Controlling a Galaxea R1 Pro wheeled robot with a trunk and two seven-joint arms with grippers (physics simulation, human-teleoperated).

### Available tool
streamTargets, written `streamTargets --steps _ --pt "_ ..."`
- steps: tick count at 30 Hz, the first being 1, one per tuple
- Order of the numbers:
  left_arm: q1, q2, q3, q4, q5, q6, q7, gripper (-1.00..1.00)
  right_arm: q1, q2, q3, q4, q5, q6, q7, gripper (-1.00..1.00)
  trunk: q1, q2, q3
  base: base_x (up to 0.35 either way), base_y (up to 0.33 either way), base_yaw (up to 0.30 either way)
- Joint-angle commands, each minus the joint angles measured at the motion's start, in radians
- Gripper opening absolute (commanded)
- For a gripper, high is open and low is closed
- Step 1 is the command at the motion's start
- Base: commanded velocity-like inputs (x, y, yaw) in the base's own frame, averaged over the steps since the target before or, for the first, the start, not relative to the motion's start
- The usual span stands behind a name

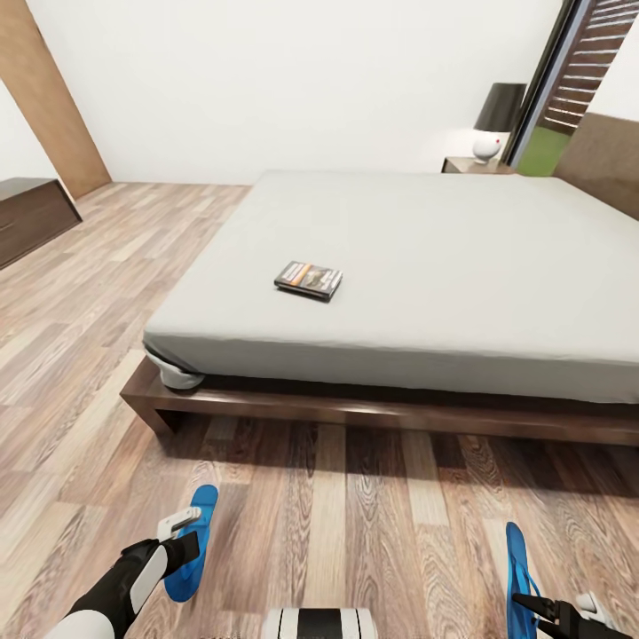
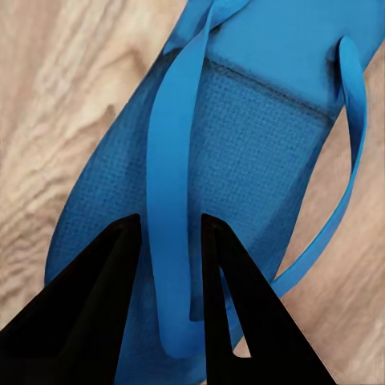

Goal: In the bedroom, move the book from the bed onto either nightstand, and place the two sandals side by side next to the bed.

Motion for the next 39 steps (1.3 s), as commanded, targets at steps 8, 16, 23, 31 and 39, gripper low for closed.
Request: streamTargets --steps 8,16,23,31,39 --pt "0.0 0.0 0.001 -0.002 0.011 0.006 0.006 -1.0 -0.001 0.001 -0.009 -0.001 0.008 0.009 0.005 -1.0 0.003 -0.002 -0.032 0.0 0.0 0.0" --pt "0.0 0.0 0.001 -0.002 0.011 0.006 0.006 -1.0 -0.001 0.001 -0.008 -0.001 0.008 0.009 0.005 -1.0 0.007 -0.004 -0.063 0.0 0.0 0.0" --pt "0.0 -0.001 0.001 -0.002 0.011 0.006 0.006 -1.0 -0.001 0.001 -0.008 -0.001 0.008 0.009 0.005 -1.0 0.01 -0.006 -0.09 0.0 0.0 0.0" --pt "0.0 -0.001 0.001 -0.002 0.011 0.006 0.006 -1.0 -0.001 0.001 -0.008 -0.001 0.008 0.009 0.005 -1.0 0.014 -0.008 -0.121 0.0 0.0 0.0" --pt "0.0 -0.001 0.001 -0.002 0.011 0.006 0.006 -1.0 -0.001 0.001 -0.007 -0.001 0.008 0.009 0.005 -1.0 0.017 -0.009 -0.152 0.0 0.0 0.0"
